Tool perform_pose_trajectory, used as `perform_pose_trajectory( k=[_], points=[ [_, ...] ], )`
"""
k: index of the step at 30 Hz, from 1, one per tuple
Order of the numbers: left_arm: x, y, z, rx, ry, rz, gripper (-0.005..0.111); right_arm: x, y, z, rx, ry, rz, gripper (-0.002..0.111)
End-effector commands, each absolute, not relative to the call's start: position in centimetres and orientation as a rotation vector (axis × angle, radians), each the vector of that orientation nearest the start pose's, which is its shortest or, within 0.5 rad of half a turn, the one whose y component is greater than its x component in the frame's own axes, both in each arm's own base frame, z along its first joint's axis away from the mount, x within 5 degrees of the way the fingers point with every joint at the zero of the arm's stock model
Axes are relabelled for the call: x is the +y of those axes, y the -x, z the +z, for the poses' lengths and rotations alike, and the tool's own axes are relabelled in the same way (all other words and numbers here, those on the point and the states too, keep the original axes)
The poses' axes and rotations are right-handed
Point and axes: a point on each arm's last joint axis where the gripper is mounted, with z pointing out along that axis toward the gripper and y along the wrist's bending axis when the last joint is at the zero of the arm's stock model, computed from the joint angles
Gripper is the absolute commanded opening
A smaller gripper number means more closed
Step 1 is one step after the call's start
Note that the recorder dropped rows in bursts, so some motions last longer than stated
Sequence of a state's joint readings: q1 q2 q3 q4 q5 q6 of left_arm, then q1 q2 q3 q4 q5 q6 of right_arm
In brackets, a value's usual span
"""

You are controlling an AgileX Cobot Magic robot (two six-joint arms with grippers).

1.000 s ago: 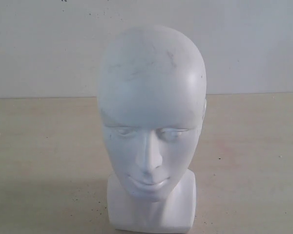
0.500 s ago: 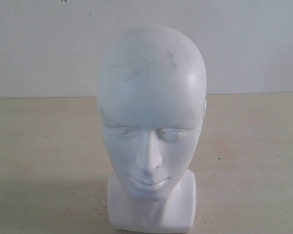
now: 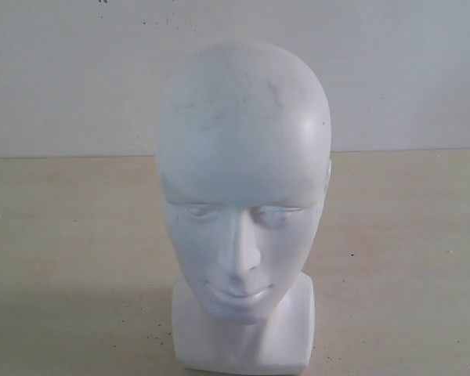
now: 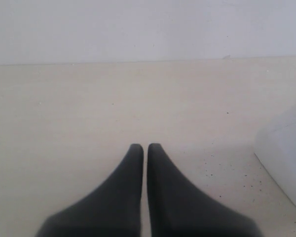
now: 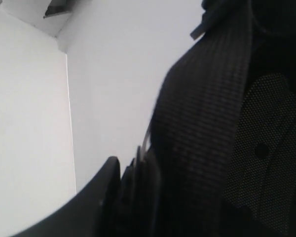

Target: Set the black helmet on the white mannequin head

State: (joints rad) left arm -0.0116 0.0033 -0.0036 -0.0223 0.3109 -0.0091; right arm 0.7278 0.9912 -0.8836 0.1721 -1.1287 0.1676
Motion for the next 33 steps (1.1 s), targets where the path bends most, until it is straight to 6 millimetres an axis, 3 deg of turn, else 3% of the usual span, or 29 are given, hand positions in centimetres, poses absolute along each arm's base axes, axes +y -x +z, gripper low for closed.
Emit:
perform_pose_trajectory(
  k=[1,10,23,33],
  points=[
    [-0.1,-5.4,18.5,1.791,0.016,-0.041,0.004,9.8,-12.7,48.5,0.392,-0.038,0.998,0.0],
    [-0.1,-5.4,18.5,1.791,0.016,-0.041,0.004,10.5,-12.9,48.2,0.415,-0.03,1.17,0.0],
    [-0.1,-5.4,18.5,1.791,0.016,-0.041,0.004,13.5,-16.4,45.7,0.556,-0.101,1.413,0.0],
    [-0.1,-5.4,18.5,1.791,0.016,-0.041,0.004,14.5,-15.9,45.7,0.571,-0.006,1.562,0.0]
  ],
)
